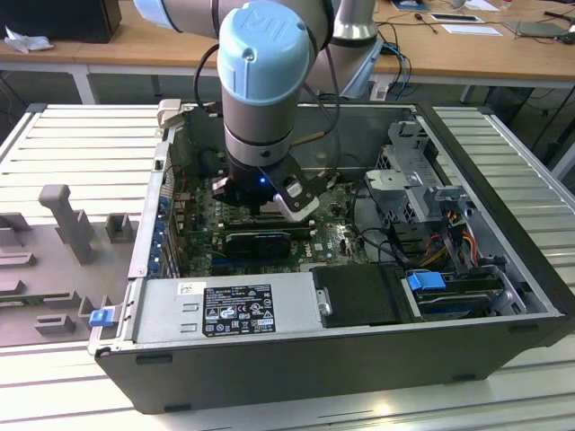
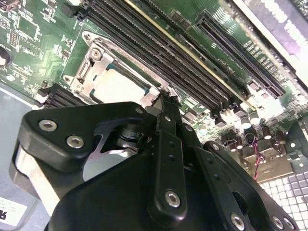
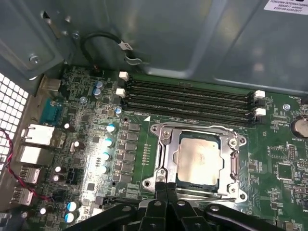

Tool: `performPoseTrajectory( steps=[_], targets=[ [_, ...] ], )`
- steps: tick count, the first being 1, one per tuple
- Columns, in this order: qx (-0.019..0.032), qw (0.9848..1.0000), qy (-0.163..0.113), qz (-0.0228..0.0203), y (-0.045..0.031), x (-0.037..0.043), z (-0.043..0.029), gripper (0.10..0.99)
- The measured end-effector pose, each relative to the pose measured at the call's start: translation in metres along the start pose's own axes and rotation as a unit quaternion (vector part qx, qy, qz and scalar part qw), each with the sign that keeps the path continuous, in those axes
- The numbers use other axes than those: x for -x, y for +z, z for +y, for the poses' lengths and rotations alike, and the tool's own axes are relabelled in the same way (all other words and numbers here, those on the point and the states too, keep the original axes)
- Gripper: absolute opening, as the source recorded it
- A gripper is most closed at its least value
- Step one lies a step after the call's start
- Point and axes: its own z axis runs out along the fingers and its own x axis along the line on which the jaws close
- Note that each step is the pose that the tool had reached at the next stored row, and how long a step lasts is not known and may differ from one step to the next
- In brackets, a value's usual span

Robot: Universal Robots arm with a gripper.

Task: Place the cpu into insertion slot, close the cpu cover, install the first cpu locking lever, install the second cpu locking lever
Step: 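Install the second cpu locking lever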

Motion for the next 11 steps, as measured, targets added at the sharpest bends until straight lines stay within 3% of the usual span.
performPoseTrajectory(
  steps=[6, 8, 11],
  targets=[
    [0.0067, 1.0000, 0.000, -0.0009, -0.0032, -0.0034, -0.0106, 0.106],
    [0.0110, 0.9999, 0.000, -0.0014, -0.0031, -0.0051, -0.0113, 0.106],
    [0.0129, 0.9999, 0.000, -0.0017, 0.0005, -0.0101, -0.0118, 0.106]
  ],
)
